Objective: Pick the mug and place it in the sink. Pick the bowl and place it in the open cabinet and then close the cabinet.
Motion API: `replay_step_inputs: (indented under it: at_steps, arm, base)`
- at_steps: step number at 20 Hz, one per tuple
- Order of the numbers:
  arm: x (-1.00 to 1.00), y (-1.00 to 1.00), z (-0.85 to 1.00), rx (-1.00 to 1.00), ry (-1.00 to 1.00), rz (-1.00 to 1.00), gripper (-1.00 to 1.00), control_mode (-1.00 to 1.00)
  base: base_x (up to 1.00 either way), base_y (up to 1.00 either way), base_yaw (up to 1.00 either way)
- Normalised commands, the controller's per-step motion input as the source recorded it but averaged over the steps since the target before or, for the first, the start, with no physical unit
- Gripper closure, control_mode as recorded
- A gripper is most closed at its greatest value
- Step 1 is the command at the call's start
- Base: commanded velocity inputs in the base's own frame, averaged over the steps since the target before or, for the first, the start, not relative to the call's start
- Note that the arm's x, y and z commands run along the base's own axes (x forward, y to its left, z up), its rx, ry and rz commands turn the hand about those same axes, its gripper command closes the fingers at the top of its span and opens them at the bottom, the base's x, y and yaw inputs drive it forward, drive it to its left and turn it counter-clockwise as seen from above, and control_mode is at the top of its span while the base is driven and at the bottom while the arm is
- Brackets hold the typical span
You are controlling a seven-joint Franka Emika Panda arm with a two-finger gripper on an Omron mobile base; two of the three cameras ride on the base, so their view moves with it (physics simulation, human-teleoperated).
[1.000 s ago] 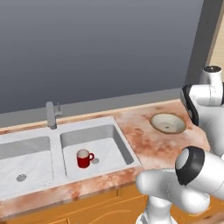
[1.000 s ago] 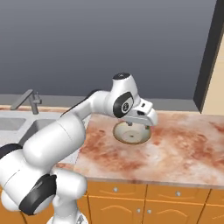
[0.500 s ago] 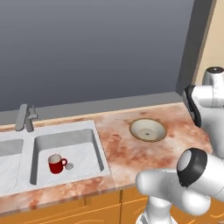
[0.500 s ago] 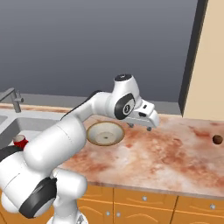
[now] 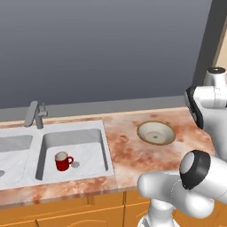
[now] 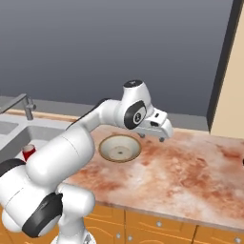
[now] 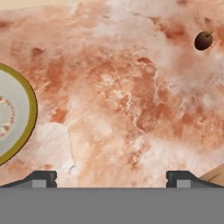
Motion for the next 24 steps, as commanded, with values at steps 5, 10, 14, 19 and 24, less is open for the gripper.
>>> replay_step_inputs:
  at_steps: [5,10,14,19,24]
  arm:
    - [0.00,0.00,0.00,0.00,0.00,0.00,-1.00,1.00]
    - [0.34,0.02,-0.03,0.18,-0.01,0.15,-1.00,-1.00]
    - [0.20,0.00,-0.18,0.53,0.00,0.14,-1.00,-1.00]
    - [0.30,0.03,-0.24,0.47,0.07,0.02,-1.00,-1.00]
    - [0.39,0.24,-0.38,0.25,0.21,0.00,-1.00,-1.00]
  base:
    - [1.00,0.00,0.34]
    - [0.40,0.00,0.14]
    - [0.00,0.00,0.00]
    - [0.00,0.00,0.00]
    - [0.00,0.00,0.00]
